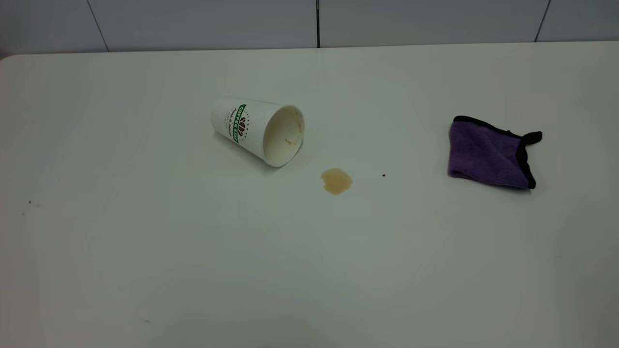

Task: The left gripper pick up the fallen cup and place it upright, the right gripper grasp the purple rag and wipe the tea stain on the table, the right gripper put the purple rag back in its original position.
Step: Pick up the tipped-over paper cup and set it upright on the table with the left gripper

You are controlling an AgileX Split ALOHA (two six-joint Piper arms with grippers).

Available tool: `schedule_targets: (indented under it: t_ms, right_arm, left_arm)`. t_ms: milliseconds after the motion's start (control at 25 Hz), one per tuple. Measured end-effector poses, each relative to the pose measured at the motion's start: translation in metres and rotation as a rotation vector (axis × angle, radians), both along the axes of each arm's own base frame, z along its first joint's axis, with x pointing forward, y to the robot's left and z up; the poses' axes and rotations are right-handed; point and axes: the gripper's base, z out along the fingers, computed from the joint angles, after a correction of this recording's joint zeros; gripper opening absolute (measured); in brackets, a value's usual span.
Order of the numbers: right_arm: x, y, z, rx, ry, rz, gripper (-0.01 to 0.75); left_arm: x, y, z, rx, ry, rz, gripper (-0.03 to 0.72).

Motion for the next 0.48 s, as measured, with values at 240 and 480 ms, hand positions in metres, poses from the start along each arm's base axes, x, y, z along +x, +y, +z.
schedule_targets:
  t_ms: [240, 480]
  right_arm:
    - [0.0, 0.0, 0.0, 0.0, 0.0, 0.0, 0.45]
    - [0.0, 0.0, 0.0, 0.0, 0.0, 0.0, 0.45]
  left_arm:
    - [0.0, 0.0, 0.0, 0.0, 0.0, 0.0, 0.516]
    - [0.0, 0.0012, 0.0, -0.008, -0.001, 0.023, 0.516]
